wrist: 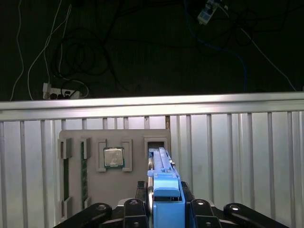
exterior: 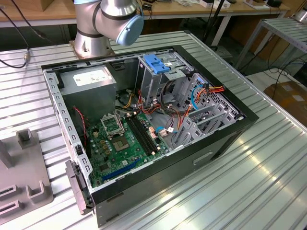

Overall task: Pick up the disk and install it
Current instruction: 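Pick up the disk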

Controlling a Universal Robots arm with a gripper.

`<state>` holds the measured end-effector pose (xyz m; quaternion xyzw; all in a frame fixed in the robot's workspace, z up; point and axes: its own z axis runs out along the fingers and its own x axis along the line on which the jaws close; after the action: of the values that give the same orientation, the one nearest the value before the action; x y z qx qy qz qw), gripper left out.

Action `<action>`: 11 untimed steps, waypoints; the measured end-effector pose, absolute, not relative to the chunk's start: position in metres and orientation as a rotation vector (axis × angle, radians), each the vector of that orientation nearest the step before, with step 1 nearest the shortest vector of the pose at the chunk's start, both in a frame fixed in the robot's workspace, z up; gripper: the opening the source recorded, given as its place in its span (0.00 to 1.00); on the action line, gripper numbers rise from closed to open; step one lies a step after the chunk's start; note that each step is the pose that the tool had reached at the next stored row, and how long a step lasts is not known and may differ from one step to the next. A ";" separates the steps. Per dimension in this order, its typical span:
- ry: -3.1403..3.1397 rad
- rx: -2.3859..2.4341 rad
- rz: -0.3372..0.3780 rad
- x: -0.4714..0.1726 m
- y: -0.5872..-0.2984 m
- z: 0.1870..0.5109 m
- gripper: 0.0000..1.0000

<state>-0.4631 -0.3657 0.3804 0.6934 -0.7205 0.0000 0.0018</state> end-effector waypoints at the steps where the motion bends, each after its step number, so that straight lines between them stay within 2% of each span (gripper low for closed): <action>1: -2.261 2.176 0.000 -0.463 -0.366 0.381 0.37; 11: -2.261 2.176 0.000 -0.463 -0.366 0.386 0.37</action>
<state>-0.4632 -0.3657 0.3857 0.6935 -0.7205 0.0000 0.0018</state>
